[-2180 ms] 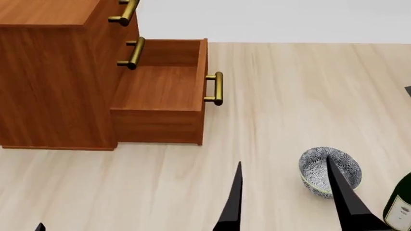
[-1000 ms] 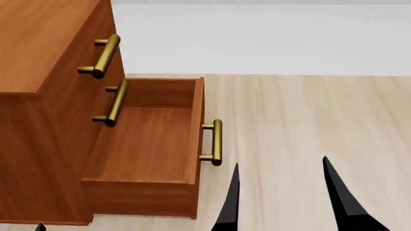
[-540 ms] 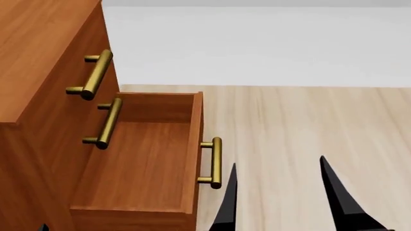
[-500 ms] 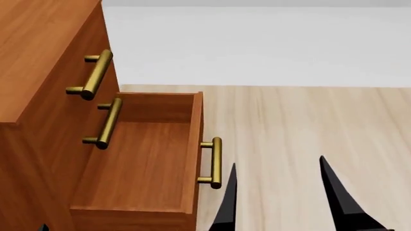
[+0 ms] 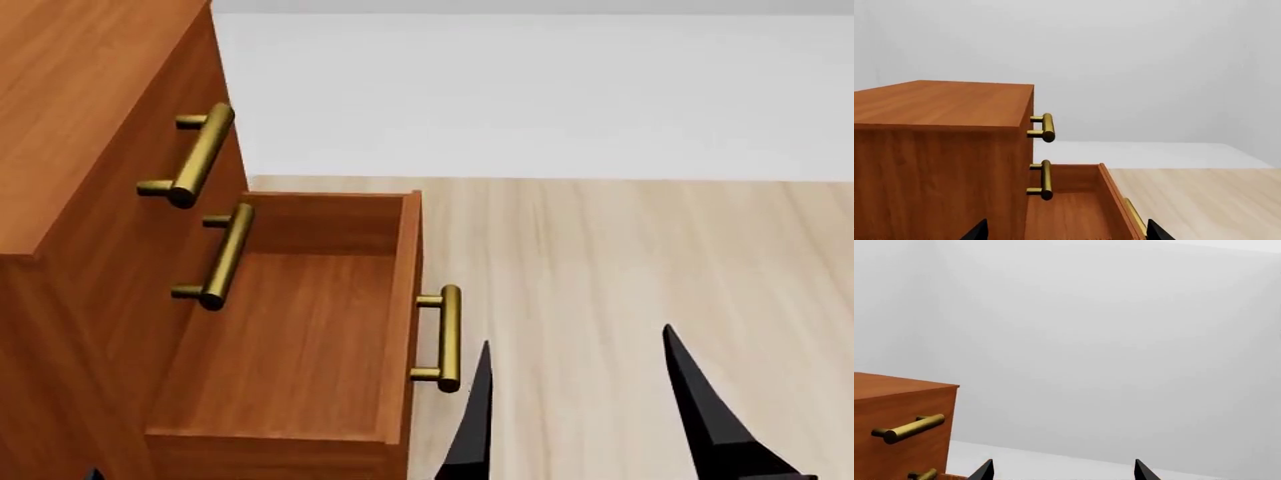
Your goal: Put the wine bottle in the bottom drawer of the cabinet.
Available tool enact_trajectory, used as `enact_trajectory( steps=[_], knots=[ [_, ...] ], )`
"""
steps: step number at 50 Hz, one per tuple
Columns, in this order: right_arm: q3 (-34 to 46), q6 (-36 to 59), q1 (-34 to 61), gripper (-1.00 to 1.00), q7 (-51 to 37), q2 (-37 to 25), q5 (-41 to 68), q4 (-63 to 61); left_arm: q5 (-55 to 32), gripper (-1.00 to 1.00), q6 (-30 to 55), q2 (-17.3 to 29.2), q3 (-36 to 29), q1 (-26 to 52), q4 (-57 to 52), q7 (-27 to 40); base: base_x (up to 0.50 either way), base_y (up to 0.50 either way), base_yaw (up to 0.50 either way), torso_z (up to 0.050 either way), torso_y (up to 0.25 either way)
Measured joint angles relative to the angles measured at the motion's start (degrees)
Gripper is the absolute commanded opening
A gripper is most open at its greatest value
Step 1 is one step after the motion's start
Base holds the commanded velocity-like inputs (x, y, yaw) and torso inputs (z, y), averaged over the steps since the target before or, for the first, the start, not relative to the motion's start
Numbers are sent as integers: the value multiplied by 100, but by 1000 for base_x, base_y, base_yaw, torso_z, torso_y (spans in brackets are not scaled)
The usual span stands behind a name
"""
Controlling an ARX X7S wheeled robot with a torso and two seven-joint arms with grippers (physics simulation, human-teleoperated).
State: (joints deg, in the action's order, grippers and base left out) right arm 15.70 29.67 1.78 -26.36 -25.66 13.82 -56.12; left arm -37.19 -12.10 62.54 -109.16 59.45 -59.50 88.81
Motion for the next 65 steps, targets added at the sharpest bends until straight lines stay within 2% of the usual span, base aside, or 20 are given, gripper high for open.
enact_trajectory(
  steps=[11,16,32,41,51,65],
  knots=[
    [-115,130,-46,100,-111,-158,113,-167,-25,100,44,-19,116,-95,20,-13,0,0,0,0,0],
    [-100,96,-90,100,-358,-416,268,-252,-30,100,37,-1,176,-152,35,-22,0,0,0,0,0],
    [1030,-1383,5,100,-2720,-2743,1312,-346,0,100,-27,36,342,-327,67,-96,0,0,0,0,0],
    [1370,-2184,-386,100,-3550,-3614,1297,-281,7,100,-75,30,417,-416,105,-132,0,0,0,0,0],
    [1528,-2708,-797,100,-4057,-4127,1169,-187,14,100,-97,45,495,-502,132,-155,0,0,0,0,0],
    [1668,-3334,-1435,100,-4541,-4477,838,70,15,100,-86,25,591,-605,159,-190,0,0,0,0,0]
  ],
)
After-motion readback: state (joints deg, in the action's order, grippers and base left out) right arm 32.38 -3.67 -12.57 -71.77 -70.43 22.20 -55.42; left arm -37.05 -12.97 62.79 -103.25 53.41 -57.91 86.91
